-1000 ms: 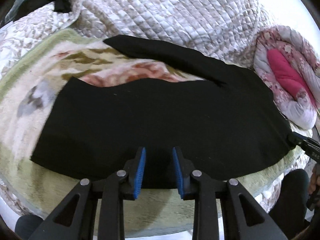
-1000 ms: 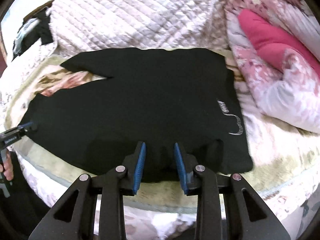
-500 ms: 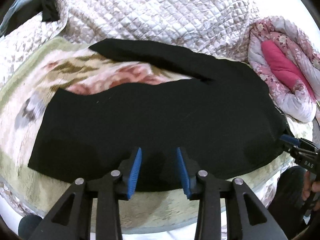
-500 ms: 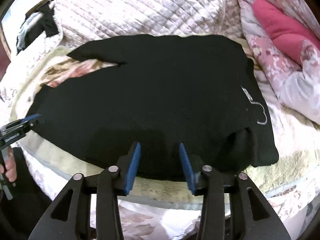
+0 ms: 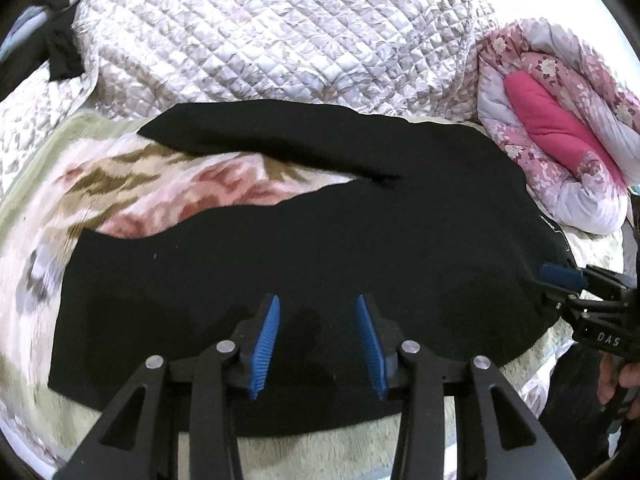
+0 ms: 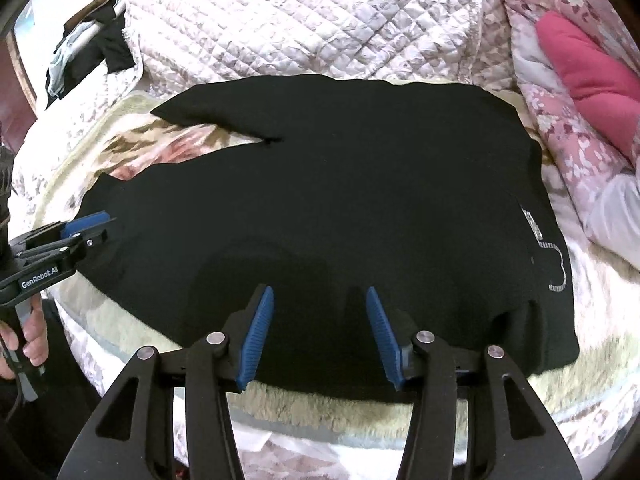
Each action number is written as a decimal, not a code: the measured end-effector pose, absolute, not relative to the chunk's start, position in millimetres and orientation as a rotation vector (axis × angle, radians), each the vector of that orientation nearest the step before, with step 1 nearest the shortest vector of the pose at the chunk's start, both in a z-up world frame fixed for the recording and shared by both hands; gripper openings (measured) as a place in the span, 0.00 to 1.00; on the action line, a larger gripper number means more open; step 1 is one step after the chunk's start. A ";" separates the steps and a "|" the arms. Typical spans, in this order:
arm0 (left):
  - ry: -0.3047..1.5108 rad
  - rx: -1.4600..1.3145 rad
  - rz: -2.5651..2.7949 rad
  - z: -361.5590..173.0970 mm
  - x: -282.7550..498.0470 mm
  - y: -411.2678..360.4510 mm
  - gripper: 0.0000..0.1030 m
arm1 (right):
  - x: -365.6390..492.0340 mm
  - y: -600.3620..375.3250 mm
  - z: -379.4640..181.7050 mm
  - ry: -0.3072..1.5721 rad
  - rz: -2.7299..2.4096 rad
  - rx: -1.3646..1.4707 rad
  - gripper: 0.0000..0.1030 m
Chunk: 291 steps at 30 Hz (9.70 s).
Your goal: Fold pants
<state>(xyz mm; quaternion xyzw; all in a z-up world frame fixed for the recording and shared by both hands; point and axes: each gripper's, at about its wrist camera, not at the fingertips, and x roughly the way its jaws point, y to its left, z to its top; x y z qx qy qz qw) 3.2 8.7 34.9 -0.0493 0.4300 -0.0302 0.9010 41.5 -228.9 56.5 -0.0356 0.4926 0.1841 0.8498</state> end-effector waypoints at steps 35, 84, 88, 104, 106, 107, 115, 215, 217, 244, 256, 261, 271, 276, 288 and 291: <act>0.916 0.013 -0.013 -10.5 287.6 61.9 0.57 | 363.8 -202.9 -7.5 1.090 0.487 -0.320 0.66; 0.936 -0.042 -0.060 28.3 129.5 5.9 0.48 | 25.9 -303.0 60.1 0.972 0.349 0.226 0.44; 0.964 0.023 -0.003 12.0 132.6 4.2 0.08 | 30.1 -302.9 55.2 0.982 0.356 0.231 0.44; 0.847 -0.394 0.213 9.0 -66.3 104.8 0.11 | 20.5 -280.4 54.3 1.019 0.396 0.222 0.44; 0.841 -0.464 0.223 6.3 -71.2 121.4 0.22 | 17.4 -281.2 56.4 1.020 0.393 0.234 0.44; 0.826 -0.490 0.219 7.1 -71.9 128.3 0.34 | 15.0 -282.0 57.9 1.019 0.389 0.240 0.44; 0.788 -0.707 0.195 -6.6 -54.2 164.4 0.44 | 7.2 -286.5 63.0 1.025 0.357 0.261 0.44; 0.801 -0.472 0.389 1.2 -63.8 164.2 0.07 | 36.5 -436.4 51.2 0.879 -0.077 0.829 0.20; 0.792 -0.480 0.384 5.7 -65.0 166.3 0.07 | 30.7 -438.3 64.7 0.845 -0.065 0.828 0.09; 0.805 -0.449 0.386 6.3 -76.5 172.2 0.14 | 6.2 -438.7 74.3 0.893 -0.215 0.638 0.22; 0.775 -0.348 0.127 33.0 -52.7 96.6 0.15 | 16.0 -264.9 38.4 1.050 0.296 0.048 0.23; 0.900 -0.291 -0.002 -2.9 -46.2 56.3 0.15 | 5.0 -267.7 33.1 1.044 0.301 -0.009 0.23; 0.868 -0.232 -0.058 10.1 -46.0 29.8 0.15 | 0.9 -216.9 43.9 0.999 0.438 -0.133 0.23; 0.882 -0.192 -0.075 3.5 -49.2 24.7 0.16 | -0.3 -215.4 39.9 0.996 0.443 -0.154 0.25; 0.866 -0.248 0.133 4.8 -35.4 99.8 0.16 | 56.5 -302.6 67.2 0.885 0.149 0.098 0.28; 0.856 -0.265 0.131 8.1 -27.3 102.0 0.16 | 71.1 -301.3 72.9 0.872 0.162 0.102 0.29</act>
